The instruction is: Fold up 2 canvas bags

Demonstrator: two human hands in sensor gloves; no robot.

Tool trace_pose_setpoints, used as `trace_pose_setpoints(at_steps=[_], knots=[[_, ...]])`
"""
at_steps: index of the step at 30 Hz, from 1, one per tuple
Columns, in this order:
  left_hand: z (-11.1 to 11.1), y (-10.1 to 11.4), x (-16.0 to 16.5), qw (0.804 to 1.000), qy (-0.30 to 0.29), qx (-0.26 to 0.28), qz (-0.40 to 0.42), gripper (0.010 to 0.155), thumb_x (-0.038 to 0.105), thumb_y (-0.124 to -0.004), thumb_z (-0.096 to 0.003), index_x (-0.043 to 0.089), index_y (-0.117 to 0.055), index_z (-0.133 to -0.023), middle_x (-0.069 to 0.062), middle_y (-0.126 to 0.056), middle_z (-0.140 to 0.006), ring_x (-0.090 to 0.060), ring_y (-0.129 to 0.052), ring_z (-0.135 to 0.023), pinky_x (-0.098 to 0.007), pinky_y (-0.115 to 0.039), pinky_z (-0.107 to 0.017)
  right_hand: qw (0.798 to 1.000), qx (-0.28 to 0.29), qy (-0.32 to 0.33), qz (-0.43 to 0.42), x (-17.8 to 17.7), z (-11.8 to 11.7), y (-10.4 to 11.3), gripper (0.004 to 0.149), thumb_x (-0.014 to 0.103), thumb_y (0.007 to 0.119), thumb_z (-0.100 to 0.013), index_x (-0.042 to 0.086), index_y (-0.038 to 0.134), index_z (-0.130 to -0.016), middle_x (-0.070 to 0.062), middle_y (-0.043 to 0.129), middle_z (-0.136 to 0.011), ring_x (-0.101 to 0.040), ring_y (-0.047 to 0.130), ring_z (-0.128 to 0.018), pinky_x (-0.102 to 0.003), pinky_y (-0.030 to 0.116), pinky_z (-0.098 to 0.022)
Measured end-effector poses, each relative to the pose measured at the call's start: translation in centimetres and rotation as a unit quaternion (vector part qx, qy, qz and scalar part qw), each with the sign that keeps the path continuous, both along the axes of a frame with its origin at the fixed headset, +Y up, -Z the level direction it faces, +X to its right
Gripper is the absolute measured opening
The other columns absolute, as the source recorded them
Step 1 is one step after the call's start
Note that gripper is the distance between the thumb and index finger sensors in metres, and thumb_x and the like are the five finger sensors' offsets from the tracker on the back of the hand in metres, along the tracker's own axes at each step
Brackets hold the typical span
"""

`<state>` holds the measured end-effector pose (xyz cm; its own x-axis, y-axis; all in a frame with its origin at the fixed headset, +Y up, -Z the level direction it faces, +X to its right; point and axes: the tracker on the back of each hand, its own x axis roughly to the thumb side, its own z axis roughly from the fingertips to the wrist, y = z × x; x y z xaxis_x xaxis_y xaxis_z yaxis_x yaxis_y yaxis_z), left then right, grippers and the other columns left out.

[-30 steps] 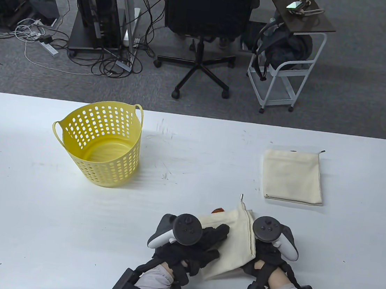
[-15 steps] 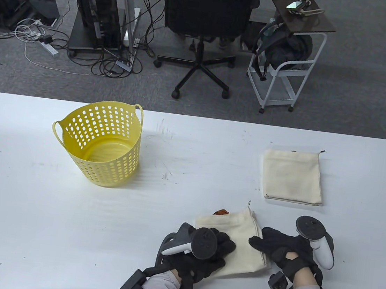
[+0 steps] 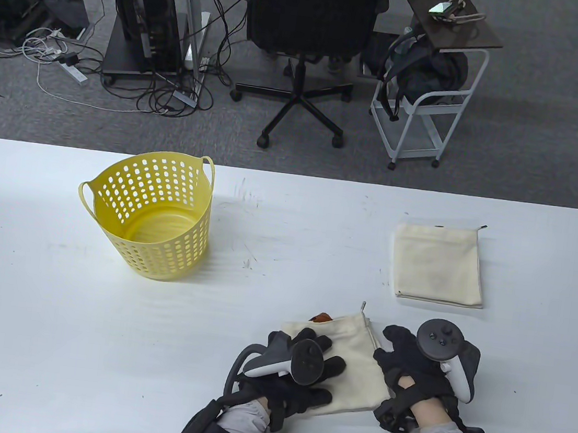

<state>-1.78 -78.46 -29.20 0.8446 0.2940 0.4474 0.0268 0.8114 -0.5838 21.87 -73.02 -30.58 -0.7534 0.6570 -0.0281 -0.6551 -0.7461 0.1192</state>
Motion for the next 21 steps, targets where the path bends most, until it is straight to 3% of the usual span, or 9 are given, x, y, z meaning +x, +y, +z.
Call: trace_pose_setpoints(at_steps=[2,3,4,5,7,12,18,19,21], knots=[[0.0,-0.2,-0.1,1.0,0.006,-0.013,0.011,0.072,0.063,-0.06,-0.0536,0.058,-0.018,-0.111,0.018,0.004,-0.119,-0.012,0.017,-0.105,-0.066,0.001,-0.071,0.991,0.082,0.099,0.043,-1.6,0.7,1.4,0.055,0.01,0.088,-0.044,0.01,0.073,-0.096,-0.017,0.062,-0.103,-0.042,0.064,-0.088,-0.065,0.051,-0.066],[0.0,-0.3,-0.1,1.0,0.003,-0.018,0.01,0.072,0.063,-0.06,-0.0536,0.059,-0.017,-0.111,0.019,0.005,-0.118,-0.011,0.019,-0.105,-0.066,0.002,-0.071,0.977,0.089,0.177,0.073,-2.8,0.9,1.3,0.051,0.007,0.088,-0.042,0.011,0.082,-0.092,-0.014,0.07,-0.101,-0.04,0.062,-0.09,-0.064,0.05,-0.067],[0.0,-0.3,-0.1,1.0,0.002,-0.018,0.009,0.071,0.063,-0.059,-0.0536,0.059,-0.016,-0.11,0.019,0.006,-0.118,-0.011,0.019,-0.104,-0.066,0.003,-0.071,0.974,0.078,0.196,0.087,-3.2,0.9,1.1,0.053,0.006,0.087,-0.041,0.013,0.081,-0.093,-0.011,0.068,-0.103,-0.037,0.055,-0.095,-0.063,0.046,-0.069],[0.1,-0.3,-0.1,1.0,-0.002,-0.017,0.006,0.071,0.063,-0.057,-0.0536,0.059,-0.014,-0.11,0.019,0.007,-0.118,-0.011,0.02,-0.104,-0.066,0.003,-0.071,0.966,0.031,0.21,0.146,-4.1,0.9,0.1,0.06,0.003,0.085,-0.042,0.016,0.074,-0.1,-0.007,0.059,-0.109,-0.032,0.041,-0.103,-0.063,0.038,-0.072],[0.1,-0.4,-0.3,1.0,-0.004,-0.02,0.01,0.07,0.064,-0.056,-0.0534,0.059,-0.013,-0.109,0.02,0.008,-0.117,-0.01,0.022,-0.103,-0.066,0.004,-0.071,0.955,-0.054,0.196,0.218,-4.1,0.4,-1.6,0.075,0.001,0.08,-0.044,0.023,0.049,-0.108,-0.001,0.033,-0.116,-0.028,0.025,-0.105,-0.062,0.028,-0.074],[0.4,-0.5,-0.1,1.0,-0.015,-0.008,-0.013,0.071,0.067,-0.049,-0.0531,0.057,-0.004,-0.107,0.02,0.014,-0.114,-0.01,0.026,-0.1,-0.066,0.007,-0.069,0.949,-0.12,0.225,0.187,-3.0,-0.4,-3.8,0.073,0.004,0.07,-0.046,0.028,0.036,-0.107,0.004,0.014,-0.111,-0.026,0.015,-0.103,-0.055,0.025,-0.075],[0.7,-0.5,0.1,0.999,-0.008,0.001,-0.044,0.087,0.077,-0.051,-0.05,0.047,0.009,-0.105,0.009,0.025,-0.11,-0.018,0.031,-0.095,-0.07,0.011,-0.062,0.948,-0.095,0.213,0.218,-3.4,0.4,-3.7,0.07,0.006,0.069,-0.049,0.027,0.038,-0.107,0.003,0.017,-0.112,-0.028,0.019,-0.104,-0.057,0.024,-0.075],[0.7,-0.4,0.2,0.998,-0.014,0.004,-0.055,0.088,0.077,-0.05,-0.0496,0.046,0.011,-0.105,0.009,0.026,-0.11,-0.02,0.031,-0.095,-0.071,0.01,-0.061,0.945,-0.091,0.21,0.235,-3.7,0.6,-3.6,0.069,0.008,0.069,-0.05,0.027,0.037,-0.108,0.001,0.018,-0.112,-0.03,0.02,-0.104,-0.061,0.024,-0.074],[0.7,-0.5,0.3,0.998,-0.015,-0.01,-0.06,0.088,0.078,-0.048,-0.0493,0.045,0.013,-0.104,0.008,0.028,-0.108,-0.021,0.033,-0.093,-0.072,0.01,-0.061,0.946,-0.086,0.2,0.241,-4.2,1.0,-3.1,0.072,0.042,0.065,-0.051,0.03,0.022,-0.108,-0.005,0.023,-0.112,-0.046,0.029,-0.101,-0.072,0.022,-0.065]])
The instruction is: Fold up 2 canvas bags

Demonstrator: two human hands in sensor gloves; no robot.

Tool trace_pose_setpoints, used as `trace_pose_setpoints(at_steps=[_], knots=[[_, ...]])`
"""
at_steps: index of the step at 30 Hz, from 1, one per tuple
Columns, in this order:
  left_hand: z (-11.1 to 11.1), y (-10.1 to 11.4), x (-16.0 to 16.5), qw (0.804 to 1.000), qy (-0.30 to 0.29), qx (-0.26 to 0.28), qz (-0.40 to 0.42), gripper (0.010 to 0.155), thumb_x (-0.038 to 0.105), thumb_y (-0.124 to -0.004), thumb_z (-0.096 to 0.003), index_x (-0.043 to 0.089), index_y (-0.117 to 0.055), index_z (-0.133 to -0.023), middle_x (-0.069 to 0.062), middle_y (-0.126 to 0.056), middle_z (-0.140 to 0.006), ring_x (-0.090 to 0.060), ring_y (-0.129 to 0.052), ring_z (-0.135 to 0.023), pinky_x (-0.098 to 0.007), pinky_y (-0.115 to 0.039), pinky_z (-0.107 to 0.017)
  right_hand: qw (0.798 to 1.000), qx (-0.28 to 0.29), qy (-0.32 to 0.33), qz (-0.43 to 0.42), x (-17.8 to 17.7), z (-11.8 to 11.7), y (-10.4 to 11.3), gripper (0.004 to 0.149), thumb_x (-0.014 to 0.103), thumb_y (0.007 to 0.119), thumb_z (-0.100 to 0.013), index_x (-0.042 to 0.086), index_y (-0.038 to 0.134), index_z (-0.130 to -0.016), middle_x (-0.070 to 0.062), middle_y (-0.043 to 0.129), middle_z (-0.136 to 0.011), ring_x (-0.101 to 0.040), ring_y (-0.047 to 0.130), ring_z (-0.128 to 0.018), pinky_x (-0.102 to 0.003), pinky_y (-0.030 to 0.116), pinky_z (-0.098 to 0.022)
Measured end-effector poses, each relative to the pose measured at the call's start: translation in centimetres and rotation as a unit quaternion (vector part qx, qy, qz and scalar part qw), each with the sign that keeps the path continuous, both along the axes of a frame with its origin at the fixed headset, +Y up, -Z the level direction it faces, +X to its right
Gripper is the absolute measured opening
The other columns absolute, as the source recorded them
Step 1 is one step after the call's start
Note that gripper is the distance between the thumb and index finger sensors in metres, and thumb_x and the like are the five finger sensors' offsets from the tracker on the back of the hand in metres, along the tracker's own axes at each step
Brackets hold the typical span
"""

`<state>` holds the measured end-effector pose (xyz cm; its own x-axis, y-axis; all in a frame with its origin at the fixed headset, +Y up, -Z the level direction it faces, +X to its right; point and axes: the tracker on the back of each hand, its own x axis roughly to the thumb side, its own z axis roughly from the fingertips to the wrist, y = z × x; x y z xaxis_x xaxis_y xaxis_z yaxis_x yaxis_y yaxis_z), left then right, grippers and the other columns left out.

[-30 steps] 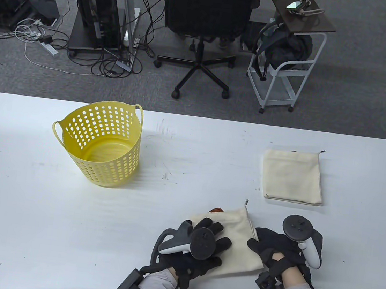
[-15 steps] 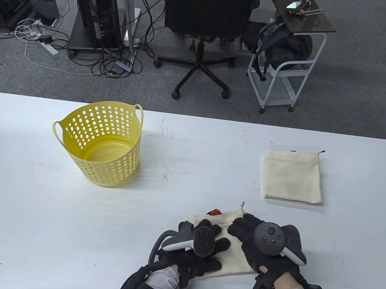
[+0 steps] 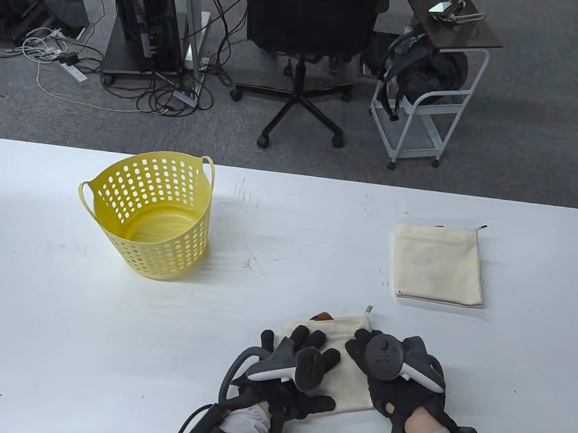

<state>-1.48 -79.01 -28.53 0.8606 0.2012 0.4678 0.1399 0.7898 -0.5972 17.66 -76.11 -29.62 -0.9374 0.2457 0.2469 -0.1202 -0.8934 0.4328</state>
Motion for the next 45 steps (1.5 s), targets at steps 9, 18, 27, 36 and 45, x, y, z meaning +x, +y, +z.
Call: trace_pose_setpoints(at_steps=[9,18,27,36,45], knots=[[-0.1,-0.1,0.0,1.0,0.01,-0.007,0.022,0.079,0.071,-0.048,-0.0544,0.047,0.006,-0.107,0.007,0.027,-0.108,-0.022,0.033,-0.093,-0.074,0.008,-0.061,0.996,-0.056,-0.069,0.003,-1.3,0.3,-1.0,0.075,0.043,0.075,-0.048,0.041,0.029,-0.107,0.004,0.002,-0.112,-0.041,-0.009,-0.097,-0.076,0.0,-0.059],[0.7,1.4,1.3,0.996,-0.022,0.014,0.084,0.055,0.038,-0.061,-0.0629,0.053,-0.042,-0.112,-0.008,0.009,-0.12,-0.037,0.021,-0.1,-0.077,0.002,-0.063,0.993,-0.05,-0.103,-0.014,1.2,-0.8,-1.1,0.066,0.017,0.069,-0.051,0.045,0.04,-0.103,0.02,0.016,-0.11,-0.037,-0.001,-0.1,-0.072,0.003,-0.064],[-0.1,0.2,0.5,0.993,0.004,-0.057,0.102,0.059,0.053,-0.062,-0.0608,0.059,-0.034,-0.112,0.009,0.019,-0.114,-0.024,0.032,-0.094,-0.074,0.006,-0.063,0.993,-0.089,-0.074,-0.02,1.2,-0.8,-1.3,0.069,0.016,0.065,-0.051,0.042,0.029,-0.104,0.017,0.006,-0.107,-0.038,0.0,-0.1,-0.072,0.003,-0.065],[0.4,-0.1,0.6,0.999,0.005,0.015,0.037,0.091,0.076,-0.06,-0.0483,0.049,0.005,-0.106,0.01,0.019,-0.113,-0.029,0.03,-0.095,-0.076,0.003,-0.062,0.978,-0.18,-0.053,-0.093,1.9,-1.2,-1.8,0.081,0.012,0.073,-0.047,0.037,0.021,-0.105,0.016,-0.007,-0.103,-0.039,-0.006,-0.097,-0.071,0.003,-0.065],[0.7,-0.2,1.1,1.0,0.003,-0.002,0.027,0.087,0.076,-0.051,-0.0502,0.046,0.009,-0.106,0.002,0.027,-0.109,-0.037,0.034,-0.088,-0.078,0.006,-0.058,0.982,-0.057,-0.168,-0.067,3.4,-1.0,-0.6,0.09,0.02,0.085,-0.046,0.027,0.018,-0.105,-0.018,0.021,-0.112,-0.048,0.029,-0.101,-0.072,0.029,-0.069]])
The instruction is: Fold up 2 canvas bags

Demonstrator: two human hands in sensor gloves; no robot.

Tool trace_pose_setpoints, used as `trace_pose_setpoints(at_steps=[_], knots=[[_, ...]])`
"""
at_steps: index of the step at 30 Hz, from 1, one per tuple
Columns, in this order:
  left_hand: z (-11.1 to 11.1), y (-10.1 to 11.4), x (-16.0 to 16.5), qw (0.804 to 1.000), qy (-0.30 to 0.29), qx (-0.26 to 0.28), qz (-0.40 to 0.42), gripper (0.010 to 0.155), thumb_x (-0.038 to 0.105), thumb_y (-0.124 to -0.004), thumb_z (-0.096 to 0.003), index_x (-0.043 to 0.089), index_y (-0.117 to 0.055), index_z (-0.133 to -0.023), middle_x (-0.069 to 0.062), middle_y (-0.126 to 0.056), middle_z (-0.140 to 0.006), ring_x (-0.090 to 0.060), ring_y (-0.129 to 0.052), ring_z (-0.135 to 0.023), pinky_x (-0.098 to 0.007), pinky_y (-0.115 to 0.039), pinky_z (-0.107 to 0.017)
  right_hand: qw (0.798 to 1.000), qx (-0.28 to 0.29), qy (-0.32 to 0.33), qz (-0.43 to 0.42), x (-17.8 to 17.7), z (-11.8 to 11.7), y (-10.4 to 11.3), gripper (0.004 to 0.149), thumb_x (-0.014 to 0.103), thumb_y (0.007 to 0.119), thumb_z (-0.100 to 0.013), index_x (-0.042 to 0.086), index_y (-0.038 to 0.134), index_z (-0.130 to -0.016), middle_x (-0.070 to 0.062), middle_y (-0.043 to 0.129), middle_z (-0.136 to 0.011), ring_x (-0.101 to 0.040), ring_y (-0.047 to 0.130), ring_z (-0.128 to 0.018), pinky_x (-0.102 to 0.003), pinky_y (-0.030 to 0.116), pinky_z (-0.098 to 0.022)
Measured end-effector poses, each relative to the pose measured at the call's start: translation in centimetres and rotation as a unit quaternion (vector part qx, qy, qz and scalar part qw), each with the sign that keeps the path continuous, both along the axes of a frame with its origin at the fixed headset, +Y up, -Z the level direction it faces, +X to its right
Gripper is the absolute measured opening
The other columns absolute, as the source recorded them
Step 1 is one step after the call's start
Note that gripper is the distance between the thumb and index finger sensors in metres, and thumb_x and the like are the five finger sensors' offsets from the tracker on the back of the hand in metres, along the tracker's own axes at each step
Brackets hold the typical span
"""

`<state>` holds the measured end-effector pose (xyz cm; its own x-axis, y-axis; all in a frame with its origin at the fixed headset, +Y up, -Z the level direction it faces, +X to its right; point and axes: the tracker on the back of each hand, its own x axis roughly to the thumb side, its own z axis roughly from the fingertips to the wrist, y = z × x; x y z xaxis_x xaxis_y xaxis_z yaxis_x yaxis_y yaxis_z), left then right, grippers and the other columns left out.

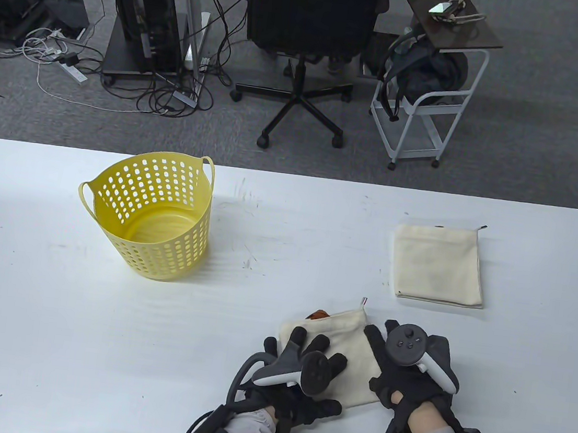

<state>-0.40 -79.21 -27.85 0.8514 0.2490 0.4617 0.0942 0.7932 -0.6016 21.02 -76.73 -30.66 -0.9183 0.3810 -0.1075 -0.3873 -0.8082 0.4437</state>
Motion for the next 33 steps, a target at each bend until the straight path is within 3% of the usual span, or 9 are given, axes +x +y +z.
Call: trace_pose_setpoints(at_steps=[3,5,8,11,15,20,23,29,33], knots=[[0.0,-0.1,0.0,1.0,0.005,-0.006,0.002,0.09,0.077,-0.051,-0.05,0.045,0.012,-0.105,0.003,0.03,-0.107,-0.037,0.036,-0.086,-0.078,0.006,-0.057,0.997,0.047,0.016,0.066,-1.2,0.8,0.9,0.083,0.022,0.087,-0.046,0.013,0.03,-0.106,-0.021,0.054,-0.105,-0.047,0.052,-0.096,-0.067,0.046,-0.068],[-0.1,-0.1,-0.2,0.999,0.015,-0.024,0.015,0.09,0.077,-0.053,-0.0499,0.045,0.012,-0.104,0.004,0.031,-0.106,-0.035,0.038,-0.085,-0.078,0.008,-0.057,0.99,0.077,0.046,0.105,-2.3,1.3,1.1,0.079,0.021,0.085,-0.045,0.008,0.035,-0.105,-0.023,0.064,-0.099,-0.048,0.064,-0.089,-0.064,0.057,-0.065],[-0.2,-0.2,-0.3,0.999,0.018,-0.031,0.02,0.089,0.077,-0.05,-0.0488,0.046,0.013,-0.103,0.007,0.032,-0.105,-0.033,0.04,-0.083,-0.077,0.009,-0.056,0.994,0.084,0.019,0.066,-2.0,1.2,1.7,0.08,0.023,0.085,-0.044,0.008,0.036,-0.105,-0.021,0.076,-0.092,-0.042,0.076,-0.082,-0.06,0.066,-0.061],[-0.4,-0.2,-0.5,0.998,0.032,-0.046,0.039,0.08,0.075,-0.04,-0.0482,0.047,0.011,-0.103,0.01,0.031,-0.104,-0.029,0.041,-0.083,-0.076,0.011,-0.055,0.997,0.052,-0.037,-0.032,-0.8,1.0,1.5,0.085,0.024,0.087,-0.043,0.01,0.032,-0.106,-0.017,0.076,-0.089,-0.038,0.074,-0.084,-0.059,0.067,-0.061],[-0.5,-0.1,-0.4,0.999,0.032,-0.03,0.012,0.081,0.073,-0.048,-0.0529,0.048,0.011,-0.102,0.011,0.03,-0.105,-0.03,0.037,-0.088,-0.077,0.009,-0.056,0.987,-0.017,-0.074,-0.141,-0.4,1.2,0.6,0.094,0.024,0.088,-0.042,0.014,0.018,-0.105,-0.022,0.069,-0.094,-0.027,0.09,-0.062,-0.051,0.077,-0.05],[-0.9,0.7,-0.8,0.999,0.043,0.004,0.001,0.079,0.07,-0.05,-0.054,0.047,0.004,-0.106,0.01,0.022,-0.11,-0.032,0.027,-0.097,-0.077,0.001,-0.063,0.964,0.004,-0.107,-0.244,0.2,1.1,0.8,0.092,0.021,0.089,-0.041,0.015,0.023,-0.105,-0.016,0.083,-0.082,-0.027,0.09,-0.052,-0.051,0.075,-0.047],[-1.3,2.7,-2.0,0.997,0.054,0.049,-0.03,0.078,0.063,-0.061,-0.0563,0.043,-0.008,-0.111,0.008,0.005,-0.118,-0.029,0.006,-0.108,-0.073,-0.011,-0.07,0.96,0.029,-0.103,-0.258,-0.1,1.1,0.7,0.089,0.021,0.088,-0.041,0.016,0.027,-0.106,-0.012,0.084,-0.08,-0.025,0.089,-0.052,-0.05,0.075,-0.049],[-1.0,6.7,-9.4,0.982,0.124,0.087,-0.11,0.084,0.05,-0.081,-0.0555,0.028,-0.031,-0.119,-0.009,-0.017,-0.124,-0.04,-0.015,-0.111,-0.071,-0.025,-0.074,0.936,0.062,-0.115,-0.326,0.3,0.8,1.0,0.077,0.02,0.084,-0.043,0.02,0.038,-0.105,-0.01,0.084,-0.084,-0.025,0.087,-0.056,-0.051,0.072,-0.052],[0.0,5.2,-13.0,0.978,0.166,0.023,-0.124,0.09,0.048,-0.092,-0.0513,0.022,-0.04,-0.12,-0.024,-0.037,-0.123,-0.055,-0.038,-0.109,-0.073,-0.038,-0.073,0.905,0.092,-0.135,-0.394,1.1,0.3,1.6,0.072,0.019,0.082,-0.044,0.021,0.044,-0.105,-0.011,0.084,-0.084,-0.026,0.086,-0.056,-0.051,0.071,-0.053]])
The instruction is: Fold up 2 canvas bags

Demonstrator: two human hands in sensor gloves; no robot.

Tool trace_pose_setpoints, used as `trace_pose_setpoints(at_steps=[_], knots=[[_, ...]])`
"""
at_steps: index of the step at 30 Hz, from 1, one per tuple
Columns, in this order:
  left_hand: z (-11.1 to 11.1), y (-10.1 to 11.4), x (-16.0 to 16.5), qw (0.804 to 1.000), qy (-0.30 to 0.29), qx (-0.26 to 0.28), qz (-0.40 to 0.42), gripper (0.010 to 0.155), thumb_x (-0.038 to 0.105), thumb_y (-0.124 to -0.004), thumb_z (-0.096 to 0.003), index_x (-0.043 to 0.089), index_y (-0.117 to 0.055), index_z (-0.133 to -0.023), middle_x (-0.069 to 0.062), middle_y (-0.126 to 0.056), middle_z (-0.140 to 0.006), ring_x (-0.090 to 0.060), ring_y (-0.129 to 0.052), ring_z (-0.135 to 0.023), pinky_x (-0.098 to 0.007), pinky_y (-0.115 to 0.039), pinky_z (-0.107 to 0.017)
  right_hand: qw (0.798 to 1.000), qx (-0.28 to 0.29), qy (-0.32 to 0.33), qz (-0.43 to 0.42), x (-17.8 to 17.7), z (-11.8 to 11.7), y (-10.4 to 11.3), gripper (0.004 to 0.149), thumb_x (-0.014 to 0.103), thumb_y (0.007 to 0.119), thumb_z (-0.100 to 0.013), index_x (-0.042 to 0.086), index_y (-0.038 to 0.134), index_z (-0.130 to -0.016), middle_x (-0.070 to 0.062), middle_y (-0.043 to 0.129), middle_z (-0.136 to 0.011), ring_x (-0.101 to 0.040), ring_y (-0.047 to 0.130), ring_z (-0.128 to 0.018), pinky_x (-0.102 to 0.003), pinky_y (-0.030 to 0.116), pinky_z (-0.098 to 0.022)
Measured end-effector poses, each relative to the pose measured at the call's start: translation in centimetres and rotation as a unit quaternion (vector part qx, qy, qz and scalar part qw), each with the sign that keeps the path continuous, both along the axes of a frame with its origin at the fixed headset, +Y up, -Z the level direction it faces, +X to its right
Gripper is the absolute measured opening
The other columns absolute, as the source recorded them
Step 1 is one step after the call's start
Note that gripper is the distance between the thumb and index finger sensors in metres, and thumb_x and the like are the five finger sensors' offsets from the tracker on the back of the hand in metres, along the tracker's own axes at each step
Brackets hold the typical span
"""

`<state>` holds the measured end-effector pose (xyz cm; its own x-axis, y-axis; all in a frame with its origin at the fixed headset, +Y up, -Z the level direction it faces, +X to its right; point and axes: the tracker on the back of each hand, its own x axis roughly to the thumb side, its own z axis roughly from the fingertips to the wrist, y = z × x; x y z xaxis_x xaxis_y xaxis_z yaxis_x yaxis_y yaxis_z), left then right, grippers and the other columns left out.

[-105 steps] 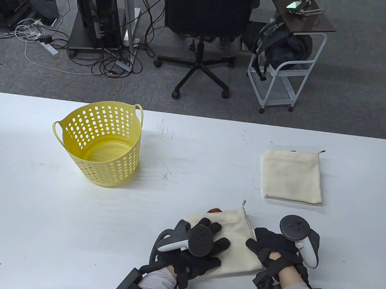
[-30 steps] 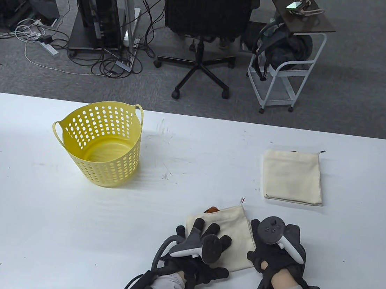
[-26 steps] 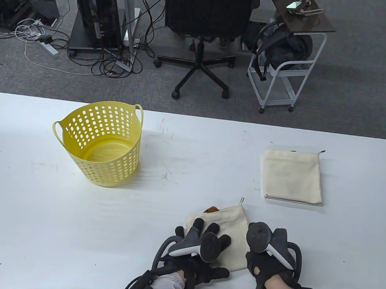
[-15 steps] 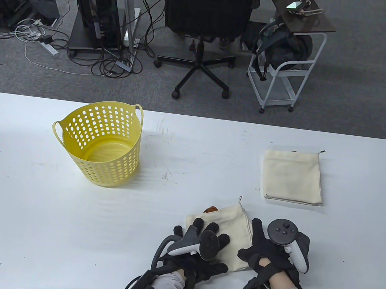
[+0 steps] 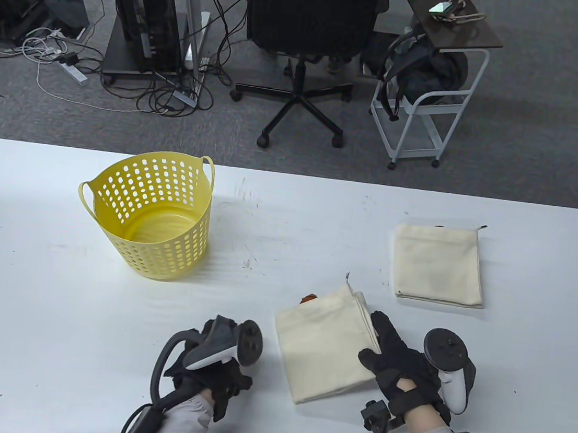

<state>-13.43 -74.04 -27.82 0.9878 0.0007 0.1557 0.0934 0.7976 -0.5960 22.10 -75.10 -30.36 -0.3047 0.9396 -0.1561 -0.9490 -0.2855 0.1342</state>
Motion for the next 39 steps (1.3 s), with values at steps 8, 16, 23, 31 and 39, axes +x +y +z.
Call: trace_pose_setpoints(at_steps=[8,16,23,31,39], knots=[[-0.1,-0.8,0.4,0.997,-0.055,0.005,-0.051,0.097,0.05,-0.094,-0.046,0.019,-0.038,-0.118,-0.03,-0.042,-0.119,-0.058,-0.054,-0.102,-0.072,-0.048,-0.072,0.992,0.052,-0.086,-0.08,4.0,-3.1,3.8,0.066,0.018,0.081,-0.046,0.023,0.05,-0.103,-0.009,0.081,-0.087,-0.027,0.083,-0.06,-0.052,0.068,-0.056],[-0.2,-1.0,0.4,0.998,-0.049,0.01,-0.044,0.097,0.049,-0.095,-0.0447,0.018,-0.039,-0.118,-0.03,-0.042,-0.118,-0.058,-0.054,-0.101,-0.073,-0.049,-0.072,0.977,0.088,-0.158,-0.114,10.4,-9.9,6.1,0.065,0.018,0.081,-0.046,0.023,0.052,-0.104,-0.009,0.082,-0.088,-0.027,0.083,-0.06,-0.053,0.068,-0.056],[-0.2,-1.0,0.2,0.998,-0.037,0.02,-0.035,0.097,0.05,-0.096,-0.0432,0.021,-0.041,-0.118,-0.027,-0.043,-0.119,-0.057,-0.053,-0.102,-0.072,-0.049,-0.072,0.971,0.044,-0.175,-0.155,14.6,-13.3,3.2,0.064,0.017,0.081,-0.048,0.021,0.052,-0.105,-0.011,0.082,-0.089,-0.028,0.084,-0.061,-0.053,0.068,-0.055],[-0.5,-0.9,0.2,0.998,-0.036,0.018,-0.037,0.098,0.049,-0.096,-0.0421,0.022,-0.041,-0.117,-0.027,-0.042,-0.119,-0.057,-0.053,-0.101,-0.073,-0.049,-0.072,0.963,-0.056,-0.25,0.083,18.2,-11.8,1.1,0.072,0.021,0.08,-0.05,0.022,0.036,-0.108,-0.013,0.058,-0.107,-0.038,0.07,-0.085,-0.061,0.057,-0.063],[-0.5,-1.0,0.0,0.999,-0.04,0.019,-0.032,0.098,0.051,-0.096,-0.0425,0.022,-0.04,-0.118,-0.026,-0.041,-0.12,-0.057,-0.052,-0.102,-0.073,-0.048,-0.072,0.955,0.033,-0.217,0.201,15.9,-8.4,4.9,0.074,0.024,0.079,-0.05,0.015,0.034,-0.108,-0.023,0.034,-0.109,-0.049,0.042,-0.096,-0.068,0.041,-0.066]])
